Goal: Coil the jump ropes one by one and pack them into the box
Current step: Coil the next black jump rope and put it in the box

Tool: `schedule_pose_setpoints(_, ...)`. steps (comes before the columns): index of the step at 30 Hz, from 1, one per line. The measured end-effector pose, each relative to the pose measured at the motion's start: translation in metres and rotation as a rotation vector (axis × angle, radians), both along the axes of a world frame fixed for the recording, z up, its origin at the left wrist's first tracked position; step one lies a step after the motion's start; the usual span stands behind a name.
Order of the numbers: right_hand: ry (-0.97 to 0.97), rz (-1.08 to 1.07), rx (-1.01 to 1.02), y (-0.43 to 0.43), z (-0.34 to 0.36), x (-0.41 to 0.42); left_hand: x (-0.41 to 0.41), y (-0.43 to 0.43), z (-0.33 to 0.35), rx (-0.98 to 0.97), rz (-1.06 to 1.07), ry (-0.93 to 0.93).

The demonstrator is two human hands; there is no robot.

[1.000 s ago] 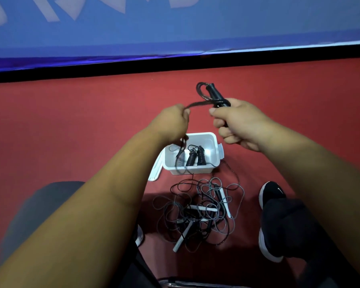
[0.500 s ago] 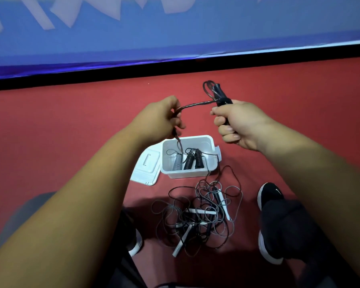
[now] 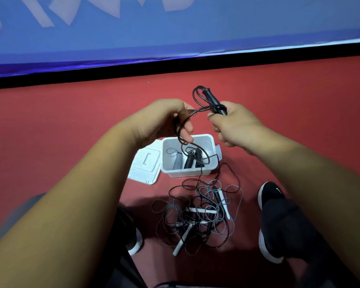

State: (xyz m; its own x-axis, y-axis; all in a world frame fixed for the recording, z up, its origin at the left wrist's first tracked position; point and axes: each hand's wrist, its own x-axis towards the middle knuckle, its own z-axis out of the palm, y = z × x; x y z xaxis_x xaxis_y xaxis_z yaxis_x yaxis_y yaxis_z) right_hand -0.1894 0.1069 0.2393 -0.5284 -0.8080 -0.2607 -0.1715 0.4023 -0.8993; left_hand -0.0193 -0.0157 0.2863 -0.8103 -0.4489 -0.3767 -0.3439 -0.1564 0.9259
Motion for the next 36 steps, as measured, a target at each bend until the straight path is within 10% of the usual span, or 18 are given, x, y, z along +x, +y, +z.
schedule_pose_setpoints(11, 0.363, 0.139, 0.049, 0.003, 0.004, 0.017, -0.013, 0.015, -0.014, 0.069, 0.196, -0.020)
schedule_pose_setpoints(22, -0.182, 0.274, -0.008, 0.013, 0.016, 0.026, -0.011, 0.010, -0.022, 0.179, 0.124, 0.130)
schedule_pose_setpoints(36, -0.334, 0.387, -0.004, 0.016, 0.011, 0.021, -0.011, 0.004, -0.022, -0.096, 0.108, 0.266)
